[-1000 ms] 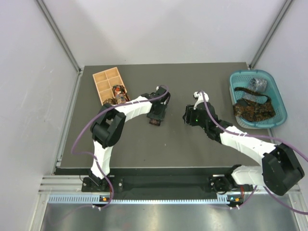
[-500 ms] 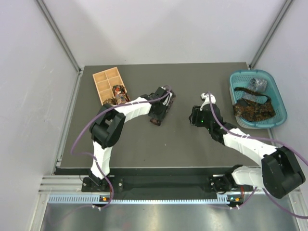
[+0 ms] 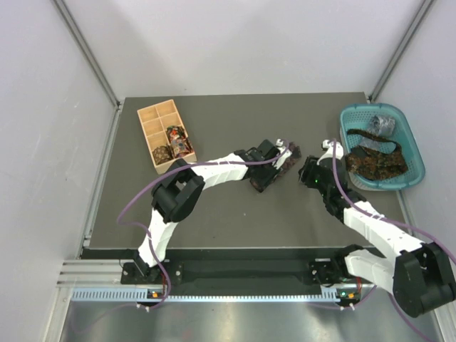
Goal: Roll the ties
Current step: Roll the tie
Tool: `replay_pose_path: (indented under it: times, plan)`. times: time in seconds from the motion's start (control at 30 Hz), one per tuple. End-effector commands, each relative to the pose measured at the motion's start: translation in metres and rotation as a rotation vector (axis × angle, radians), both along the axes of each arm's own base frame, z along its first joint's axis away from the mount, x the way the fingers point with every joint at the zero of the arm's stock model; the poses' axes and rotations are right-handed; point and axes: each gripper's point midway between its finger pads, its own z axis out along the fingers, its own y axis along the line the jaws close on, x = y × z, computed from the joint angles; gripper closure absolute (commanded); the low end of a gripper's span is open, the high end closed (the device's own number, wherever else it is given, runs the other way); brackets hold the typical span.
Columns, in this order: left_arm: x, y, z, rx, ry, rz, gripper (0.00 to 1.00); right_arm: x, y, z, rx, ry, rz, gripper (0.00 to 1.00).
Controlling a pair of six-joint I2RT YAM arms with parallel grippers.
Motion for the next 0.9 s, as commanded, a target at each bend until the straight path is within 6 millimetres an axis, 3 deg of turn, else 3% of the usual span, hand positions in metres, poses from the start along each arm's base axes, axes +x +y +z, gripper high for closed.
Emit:
replay_pose_path:
  times: [0.0,0.1,0.33,0.4,0.43,0.47,0.53,0.87]
  plan:
    - [-0.050,0.046,-0.074,0.258,0.213,-0.054,0.55,0.008,-0.007,0.028,0.009,-0.105,-0.029,0.49]
    - [-0.047,0.056,-0.070,0.293,0.193,-0.021,0.55,0.003,-0.004,0.041,0.019,-0.169,0.008,0.50]
    - [-0.066,0.077,-0.060,0.332,0.281,0.009,0.57,-0.018,0.011,0.065,-0.003,-0.226,0.073,0.50]
    - [-0.064,0.086,-0.060,0.349,0.289,0.028,0.57,-0.026,0.024,0.072,-0.021,-0.231,0.114,0.50]
    - [-0.064,0.087,-0.059,0.344,0.302,0.060,0.58,-0.032,0.022,0.067,-0.063,-0.191,0.101,0.49]
    - [-0.062,0.090,-0.058,0.343,0.305,0.072,0.59,-0.039,0.035,0.066,-0.080,-0.181,0.143,0.49]
    - [-0.059,0.093,-0.057,0.343,0.302,0.073,0.59,-0.047,0.039,0.060,-0.133,-0.139,0.144,0.49]
    - [-0.024,0.103,-0.064,0.365,0.284,0.057,0.60,-0.082,0.107,0.047,-0.273,-0.093,0.422,0.50]
